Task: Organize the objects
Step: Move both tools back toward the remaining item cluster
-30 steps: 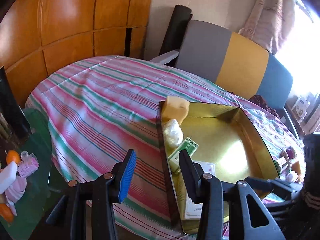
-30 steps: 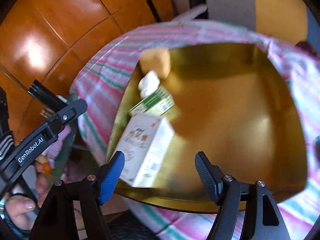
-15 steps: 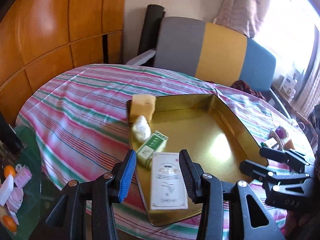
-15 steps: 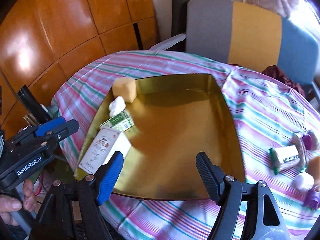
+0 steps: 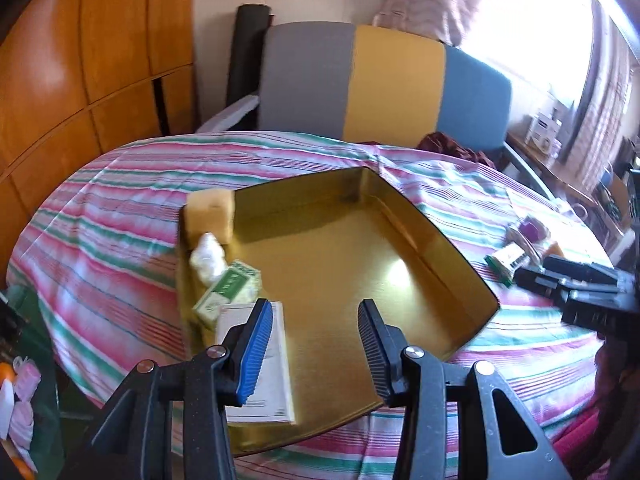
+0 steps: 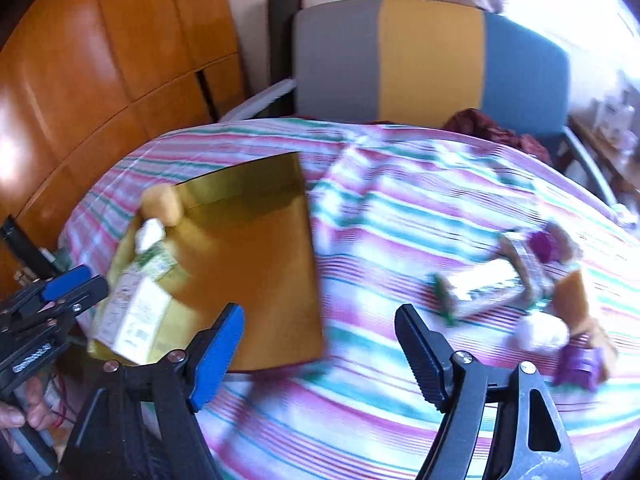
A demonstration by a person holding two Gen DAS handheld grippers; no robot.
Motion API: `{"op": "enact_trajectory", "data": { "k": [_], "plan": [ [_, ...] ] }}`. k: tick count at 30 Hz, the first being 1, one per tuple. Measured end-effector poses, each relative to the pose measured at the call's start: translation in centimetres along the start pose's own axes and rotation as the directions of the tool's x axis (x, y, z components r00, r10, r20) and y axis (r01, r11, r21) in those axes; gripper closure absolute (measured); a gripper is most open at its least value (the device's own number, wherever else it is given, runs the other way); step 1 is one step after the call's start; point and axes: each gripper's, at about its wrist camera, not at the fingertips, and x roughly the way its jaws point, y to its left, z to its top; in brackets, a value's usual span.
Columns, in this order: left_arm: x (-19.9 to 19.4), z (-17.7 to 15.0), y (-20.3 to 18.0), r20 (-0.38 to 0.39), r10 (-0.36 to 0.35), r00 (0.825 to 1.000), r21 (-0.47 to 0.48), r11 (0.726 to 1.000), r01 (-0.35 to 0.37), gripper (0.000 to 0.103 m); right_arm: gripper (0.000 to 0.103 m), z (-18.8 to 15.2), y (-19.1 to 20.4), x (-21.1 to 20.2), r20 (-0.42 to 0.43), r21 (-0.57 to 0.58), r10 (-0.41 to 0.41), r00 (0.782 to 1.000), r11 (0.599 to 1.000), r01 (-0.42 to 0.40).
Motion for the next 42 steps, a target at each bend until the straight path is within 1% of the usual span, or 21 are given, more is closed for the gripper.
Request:
{"op": "enact_trajectory", "data": {
  "k": [4,6,8,10,12,13,15,16,17,19,20,21,22,26,30,32,35,37,39,41,42],
  "plan": [
    [0.5,0.4,-2.0,-0.009,-0.048,0.999,0.049,0.998,0.048,0.058,0.023,0.1,-5.3,-1.3,0.005,0.081,-0.082,0.997,0.993,0.082],
    [0.7,0.6,-3.1,-0.011,-0.067,0.998,0.068,0.995,0.068,0.058,0.023,-0.1,-8.6,-2.4,0.012,0.143,-0.138,0.99,0.98,0.135],
    [1.0,0.8,-4.5,-0.017,-0.089,0.996,0.096,0.991,0.09,0.058,0.022,-0.2,-12.3,-3.8,0.026,0.221,-0.193,0.981,0.958,0.182],
    [1.2,1.1,-5.9,-0.021,-0.11,0.994,0.123,0.986,0.112,0.058,0.022,-0.7,-15.9,-5.0,0.034,0.308,-0.254,0.967,0.923,0.231],
    [1.4,1.3,-7.3,-0.023,-0.122,0.992,0.15,0.981,0.124,0.058,0.021,-1.5,-19.7,-6.1,0.042,0.402,-0.32,0.947,0.873,0.277],
    [1.6,1.4,-8.2,-0.029,-0.13,0.991,0.167,0.977,0.133,0.058,0.021,-2.0,-21.4,-6.4,0.036,0.44,-0.357,0.933,0.844,0.306],
    [1.9,1.6,-9.6,-0.038,-0.145,0.989,0.193,0.97,0.149,0.058,0.021,-2.9,-24.1,-6.5,0.023,0.505,-0.399,0.917,0.796,0.334],
    [2.1,1.7,-10.6,-0.041,-0.156,0.987,0.215,0.963,0.161,0.058,0.021,-3.6,-25.4,-6.4,0.015,0.54,-0.407,0.913,0.772,0.335],
    [2.2,1.8,-11.4,-0.044,-0.163,0.986,0.232,0.958,0.169,0.058,0.021,-4.6,-26.7,-6.3,0.003,0.585,-0.409,0.913,0.74,0.33],
    [2.7,2.3,-13.2,-0.057,-0.182,0.982,0.261,0.946,0.19,0.058,0.021,-5.7,-28.3,-6.3,-0.016,0.652,-0.384,0.923,0.696,0.301],
    [3.0,2.4,-14.0,-0.067,-0.189,0.98,0.272,0.941,0.201,0.058,0.021,-6.1,-28.9,-6.6,-0.004,0.683,-0.37,0.929,0.678,0.273],
    [3.5,2.6,-15.1,-0.082,-0.201,0.976,0.289,0.933,0.216,0.058,0.021,-6.2,-29.2,-6.9,0.007,0.697,-0.371,0.929,0.668,0.262],
    [3.8,2.7,-15.9,-0.089,-0.208,0.974,0.298,0.927,0.225,0.058,0.021,-6.3,-29.3,-7.0,0.01,0.699,-0.374,0.927,0.665,0.261],
    [6.0,3.2,-19.4,-0.157,-0.234,0.96,0.335,0.901,0.275,0.058,0.021,-6.5,-29.4,-6.9,0.013,0.709,-0.335,0.942,0.667,0.228],
    [8.6,3.8,-22.4,-0.217,-0.226,0.95,0.37,0.881,0.295,0.058,0.02,-6.9,-29.4,-6.7,0.015,0.712,-0.314,0.949,0.67,0.21],
    [10.0,4.1,-23.9,-0.25,-0.232,0.94,0.39,0.864,0.317,0.058,0.02,-7.0,-29.5,-6.5,0.018,0.714,-0.304,0.952,0.671,0.2],
    [12.2,4.5,-25.7,-0.286,-0.216,0.933,0.431,0.841,0.327,0.055,0.019,-7.1,-29.6,-6.6,0.029,0.719,-0.293,0.956,0.67,0.184],
    [13.9,4.7,-26.6,-0.322,-0.205,0.924,0.438,0.834,0.337,0.051,0.019,-7.1,-29.8,-6.5,0.033,0.724,-0.284,0.958,0.667,0.173],
    [15.1,4.9,-27.3,-0.339,-0.198,0.92,0.447,0.826,0.342,0.048,0.019,-7.2,-29.9,-6.5,0.037,0.73,-0.273,0.961,0.665,0.161],
    [16.2,5.0,-28.2,-0.358,-0.2,0.912,0.469,0.806,0.361,0.048,0.019,-7.3,-30.0,-6.4,0.036,0.733,-0.261,0.965,0.663,0.152],
    [16.6,5.1,-28.6,-0.365,-0.201,0.909,0.481,0.795,0.369,0.045,0.019,-7.3,-30.0,-6.3,0.035,0.734,-0.255,0.966,0.663,0.148]
  ]
}}
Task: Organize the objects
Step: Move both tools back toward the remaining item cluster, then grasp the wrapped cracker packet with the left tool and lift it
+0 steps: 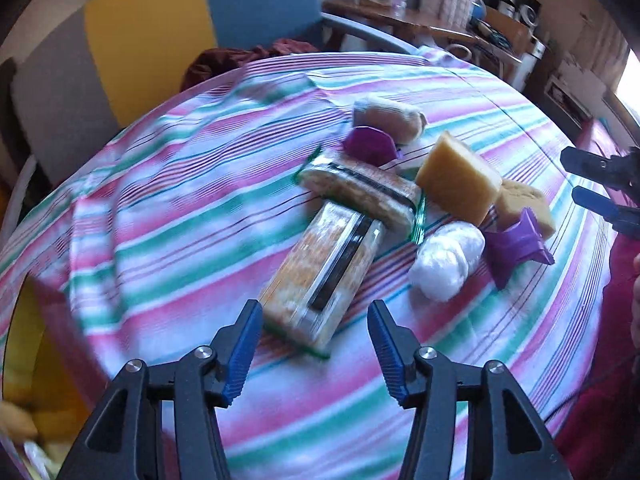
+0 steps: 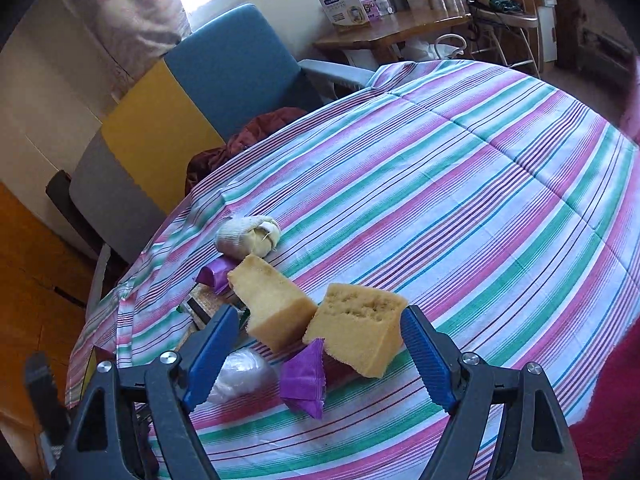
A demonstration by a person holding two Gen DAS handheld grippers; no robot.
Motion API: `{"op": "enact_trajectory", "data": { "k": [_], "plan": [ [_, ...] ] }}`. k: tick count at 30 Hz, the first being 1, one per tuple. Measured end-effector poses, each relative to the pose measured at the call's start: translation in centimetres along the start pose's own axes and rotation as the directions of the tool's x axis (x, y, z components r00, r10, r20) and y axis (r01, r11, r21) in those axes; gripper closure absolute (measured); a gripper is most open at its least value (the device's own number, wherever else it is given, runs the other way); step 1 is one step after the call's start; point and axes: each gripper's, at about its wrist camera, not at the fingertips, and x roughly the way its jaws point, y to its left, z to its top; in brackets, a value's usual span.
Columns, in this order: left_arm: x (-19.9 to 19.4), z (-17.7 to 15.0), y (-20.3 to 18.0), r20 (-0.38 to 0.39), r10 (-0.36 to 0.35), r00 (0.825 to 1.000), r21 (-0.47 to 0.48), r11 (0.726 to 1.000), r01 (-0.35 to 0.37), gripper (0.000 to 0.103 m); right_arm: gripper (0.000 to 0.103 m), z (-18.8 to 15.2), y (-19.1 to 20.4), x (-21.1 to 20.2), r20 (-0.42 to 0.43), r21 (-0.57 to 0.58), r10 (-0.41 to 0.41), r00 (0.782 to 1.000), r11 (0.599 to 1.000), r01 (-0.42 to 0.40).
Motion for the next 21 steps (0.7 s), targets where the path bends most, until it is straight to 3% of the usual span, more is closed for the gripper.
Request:
{"op": "enact_trajectory", "data": {
  "k": [15,21],
  "plan": [
    [4.9,3.1,0.0,-0.067,-0.049,0.997,0.058,0.997,0.053,0.043,0.019,0.1,-0.2,0.7,-0.03,0.009,0.031,0.999,0.999,-0.031],
    [4.0,1.7,-0.1,-0.024,-0.046,0.999,0.002,0.999,0.046,0.055,0.02,0.2,0.3,0.7,-0.035,-0.013,0.058,0.998,0.998,-0.059]
  ]
}}
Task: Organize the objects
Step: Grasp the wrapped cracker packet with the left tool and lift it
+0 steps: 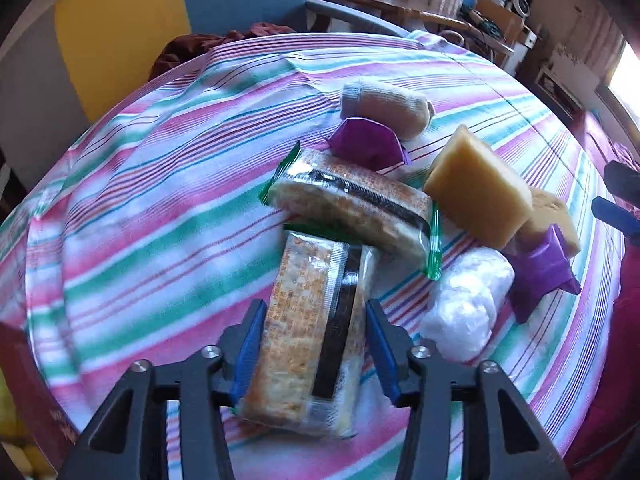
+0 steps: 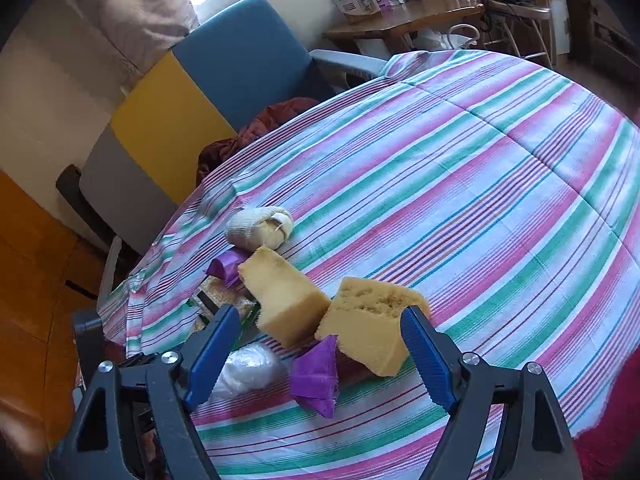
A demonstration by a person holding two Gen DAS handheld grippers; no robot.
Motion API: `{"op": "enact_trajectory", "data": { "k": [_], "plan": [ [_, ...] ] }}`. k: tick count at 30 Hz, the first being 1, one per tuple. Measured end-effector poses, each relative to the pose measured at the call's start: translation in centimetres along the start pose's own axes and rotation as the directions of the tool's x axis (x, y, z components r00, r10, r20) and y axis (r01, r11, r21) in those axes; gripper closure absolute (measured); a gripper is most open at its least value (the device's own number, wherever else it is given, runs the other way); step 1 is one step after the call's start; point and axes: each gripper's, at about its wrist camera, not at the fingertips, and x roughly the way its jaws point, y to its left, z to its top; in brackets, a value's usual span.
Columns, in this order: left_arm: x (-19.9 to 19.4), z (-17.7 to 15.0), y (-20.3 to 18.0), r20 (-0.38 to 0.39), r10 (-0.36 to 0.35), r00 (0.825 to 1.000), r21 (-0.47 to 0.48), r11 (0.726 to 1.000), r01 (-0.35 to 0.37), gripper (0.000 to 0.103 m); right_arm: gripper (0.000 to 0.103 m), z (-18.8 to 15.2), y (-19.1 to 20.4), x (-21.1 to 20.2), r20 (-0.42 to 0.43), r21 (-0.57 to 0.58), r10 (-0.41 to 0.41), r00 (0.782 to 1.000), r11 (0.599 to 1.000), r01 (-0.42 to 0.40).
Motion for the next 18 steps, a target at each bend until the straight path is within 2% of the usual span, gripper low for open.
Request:
{"op": "enact_trajectory", "data": {
  "k": [4,6,11,18],
  "plan": [
    [-1.2,-2.3,-0.7,0.02,0.024,1.0,-0.033,0.999,-0.024,0.055,0.027,-0.2,0.7,0.1,-0.024,-0.024,0.054,0.998,0.998,-0.055],
    [-2.0,-3.8,-1.1,0.03,0.028,0.999,-0.041,0.999,-0.027,0.055,0.035,-0.4,0.9,0.4,-0.046,-0.028,0.079,0.996,0.996,-0.081],
    [-3.2,-6.7,-2.5,0.049,0.036,0.998,-0.044,0.998,-0.034,0.055,0.049,-1.0,1.1,1.9,-0.132,-0.042,0.071,0.989,0.996,-0.077],
    [-4.4,-9.5,-3.4,0.071,0.022,0.997,-0.052,0.998,-0.018,0.055,0.049,-1.7,1.2,3.7,-0.201,-0.075,0.006,0.98,0.997,-0.022]
  ]
}}
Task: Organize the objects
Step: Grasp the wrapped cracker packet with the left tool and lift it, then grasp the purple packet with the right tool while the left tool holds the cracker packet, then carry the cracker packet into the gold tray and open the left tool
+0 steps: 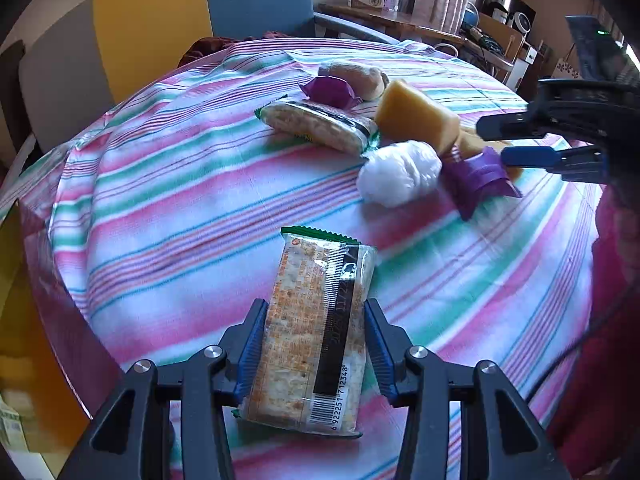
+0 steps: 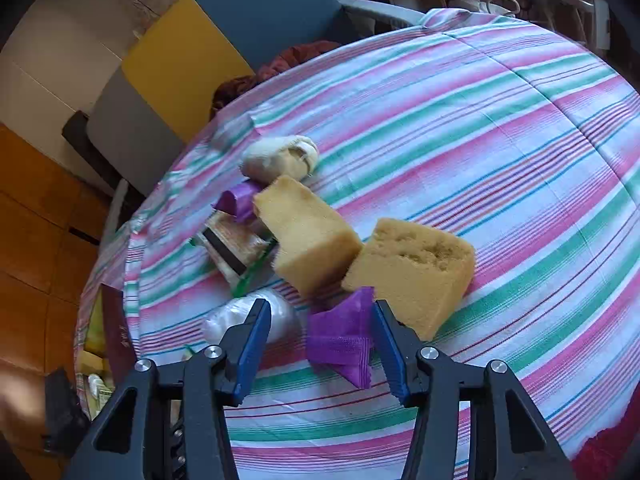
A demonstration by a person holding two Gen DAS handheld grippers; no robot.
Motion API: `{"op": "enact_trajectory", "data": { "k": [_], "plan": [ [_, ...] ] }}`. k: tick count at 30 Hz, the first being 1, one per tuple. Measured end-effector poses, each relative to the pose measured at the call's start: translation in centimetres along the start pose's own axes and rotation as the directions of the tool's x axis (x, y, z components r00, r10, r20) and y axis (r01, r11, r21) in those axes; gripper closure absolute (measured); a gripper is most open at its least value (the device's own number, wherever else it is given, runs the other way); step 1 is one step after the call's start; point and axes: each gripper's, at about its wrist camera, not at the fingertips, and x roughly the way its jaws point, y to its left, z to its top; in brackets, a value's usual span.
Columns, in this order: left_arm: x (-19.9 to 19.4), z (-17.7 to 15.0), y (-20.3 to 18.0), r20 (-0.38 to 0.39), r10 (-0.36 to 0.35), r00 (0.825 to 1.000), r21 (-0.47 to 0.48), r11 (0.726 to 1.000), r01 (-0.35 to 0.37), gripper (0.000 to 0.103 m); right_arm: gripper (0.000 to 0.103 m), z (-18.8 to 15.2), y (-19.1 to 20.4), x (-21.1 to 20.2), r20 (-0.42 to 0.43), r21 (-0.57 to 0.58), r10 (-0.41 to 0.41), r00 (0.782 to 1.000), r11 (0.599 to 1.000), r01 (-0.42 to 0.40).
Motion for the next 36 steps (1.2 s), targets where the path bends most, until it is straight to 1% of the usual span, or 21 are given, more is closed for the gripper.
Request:
{"op": "enact_trajectory", "data": {
  "k": [3,6,7,8,9,11,12,13,14,15,17,19,22,23,25,26,27,31,33,36],
  "plan": [
    [-0.2,-0.5,-0.1,0.009,-0.002,1.0,-0.002,1.0,0.002,0.055,0.049,0.0,-0.2,0.3,-0.016,0.007,-0.012,1.0,1.0,0.012],
    [-0.4,-0.8,-0.1,0.016,-0.009,1.0,-0.015,1.0,0.009,0.055,0.049,-0.2,0.2,0.7,-0.034,-0.02,-0.034,0.999,0.999,0.033],
    [-0.5,-0.9,-0.1,0.019,-0.013,1.0,-0.02,1.0,0.013,0.055,0.047,-0.3,0.4,1.2,-0.06,-0.035,-0.038,0.997,0.999,0.036],
    [-0.6,-1.1,-0.1,0.021,-0.017,1.0,-0.021,1.0,0.017,0.055,0.047,-0.6,0.6,2.1,-0.105,-0.047,-0.054,0.993,0.998,0.05],
    [-0.7,-1.3,-0.1,0.024,-0.019,1.0,-0.02,1.0,0.02,0.055,0.047,-0.8,0.9,2.8,-0.131,-0.066,-0.084,0.988,0.995,0.076],
    [-0.9,-1.7,-0.2,0.032,-0.021,0.999,-0.02,1.0,0.022,0.055,0.046,-1.0,1.5,3.3,-0.137,-0.118,-0.124,0.983,0.987,0.108],
    [-1.0,-1.9,-0.3,0.033,-0.022,0.999,-0.023,0.999,0.023,0.055,0.043,-1.1,1.5,3.6,-0.151,-0.122,-0.123,0.981,0.987,0.105],
    [-1.0,-1.9,-0.2,0.033,-0.027,0.999,-0.027,0.999,0.027,0.055,0.042,-1.1,1.4,3.9,-0.169,-0.114,-0.122,0.978,0.988,0.103],
    [-1.1,-1.9,-0.2,0.034,-0.029,0.999,-0.029,0.999,0.03,0.055,0.041,-1.1,1.4,4.0,-0.169,-0.115,-0.123,0.978,0.988,0.105],
    [-1.1,-2.0,-0.1,0.034,-0.031,0.999,-0.032,0.999,0.032,0.055,0.036,-1.0,1.4,3.9,-0.163,-0.112,-0.117,0.98,0.989,0.099],
    [-1.2,-2.2,-0.1,0.038,-0.033,0.999,-0.035,0.999,0.035,0.055,0.03,-0.8,1.0,4.0,-0.165,-0.086,-0.102,0.981,0.992,0.089],
    [-1.3,-2.3,0.0,0.041,-0.035,0.999,-0.039,0.999,0.037,0.055,0.028,-0.6,0.9,3.8,-0.157,-0.07,-0.093,0.983,0.994,0.083],
    [-1.3,-2.4,0.1,0.045,-0.037,0.998,-0.043,0.998,0.039,0.055,0.028,-0.4,0.9,3.8,-0.147,-0.072,-0.107,0.983,0.993,0.097],
    [-1.4,-2.5,0.1,0.046,-0.037,0.998,-0.044,0.998,0.039,0.055,0.029,-0.5,0.9,3.8,-0.144,-0.079,-0.111,0.983,0.992,0.1],
    [-1.4,-2.5,0.0,0.05,-0.035,0.998,-0.04,0.998,0.037,0.055,0.034,-0.6,1.3,3.8,-0.139,-0.103,-0.132,0.982,0.988,0.119],
    [-1.4,-2.5,0.0,0.052,-0.034,0.998,-0.037,0.999,0.036,0.055,0.045,-0.6,1.5,3.9,-0.134,-0.119,-0.144,0.98,0.985,0.128],
    [-1.4,-2.5,-0.1,0.054,-0.031,0.998,-0.035,0.999,0.033,0.055,0.065,-0.6,1.7,3.9,-0.131,-0.136,-0.148,0.98,0.982,0.13],
    [-2.1,-2.8,0.0,0.075,-0.051,0.996,-0.046,0.997,0.054,0.056,0.067,-0.8,2.4,4.1,-0.12,-0.186,-0.174,0.977,0.971,0.15],
    [-3.0,-3.0,-0.1,0.091,-0.052,0.995,-0.045,0.997,0.056,0.056,0.067,-0.8,2.2,4.0,-0.119,-0.184,-0.174,0.978,0.971,0.15],
    [-4.9,-3.1,0.6,0.117,-0.069,0.991,-0.082,0.993,0.079,0.056,0.067,-0.7,2.1,3.9,-0.11,-0.181,-0.185,0.977,0.97,0.163]
  ]
}}
